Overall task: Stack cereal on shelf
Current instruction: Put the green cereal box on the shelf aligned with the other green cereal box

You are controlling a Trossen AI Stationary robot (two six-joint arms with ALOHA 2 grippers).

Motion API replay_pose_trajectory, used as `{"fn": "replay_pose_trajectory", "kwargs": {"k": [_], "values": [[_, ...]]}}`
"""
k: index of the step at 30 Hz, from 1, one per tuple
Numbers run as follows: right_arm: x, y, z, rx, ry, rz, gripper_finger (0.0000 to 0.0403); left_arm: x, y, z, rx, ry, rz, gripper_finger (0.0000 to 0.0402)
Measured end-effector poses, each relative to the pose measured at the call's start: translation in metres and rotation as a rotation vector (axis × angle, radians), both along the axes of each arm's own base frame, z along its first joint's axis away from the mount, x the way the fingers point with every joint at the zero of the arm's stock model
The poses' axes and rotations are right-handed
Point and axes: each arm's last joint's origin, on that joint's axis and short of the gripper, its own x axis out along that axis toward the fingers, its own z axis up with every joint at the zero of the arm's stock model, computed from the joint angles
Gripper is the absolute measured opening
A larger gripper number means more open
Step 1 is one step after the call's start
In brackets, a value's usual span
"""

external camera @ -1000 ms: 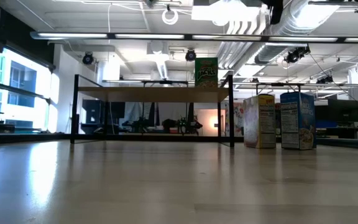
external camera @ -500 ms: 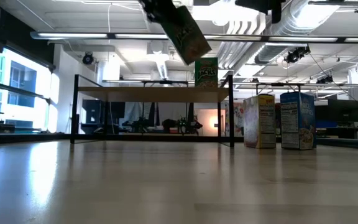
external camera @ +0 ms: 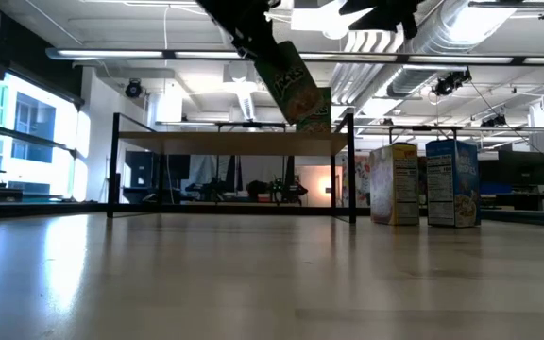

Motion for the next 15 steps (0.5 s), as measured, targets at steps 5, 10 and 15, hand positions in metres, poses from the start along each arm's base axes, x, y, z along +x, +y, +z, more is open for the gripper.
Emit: {"fn": "replay_pose_trajectory", "kwargs": {"k": [5, 10, 15], "values": [[0.013, -0.01, -0.012, 0.02, 0.053, -0.021, 0.0197, -0.001, 0.006, -0.001, 0.023, 0.013, -0.006, 0.0146], [0.025, -0.018, -0.015, 0.006, 0.024, -0.041, 0.0197, 0.004, 0.013, -0.009, 0.011, 0.026, -0.015, 0.0158], [0.029, -0.024, -0.02, -0.007, 0.047, -0.052, 0.0197, 0.008, 0.017, -0.015, 0.003, 0.026, -0.031, 0.0169]]}}
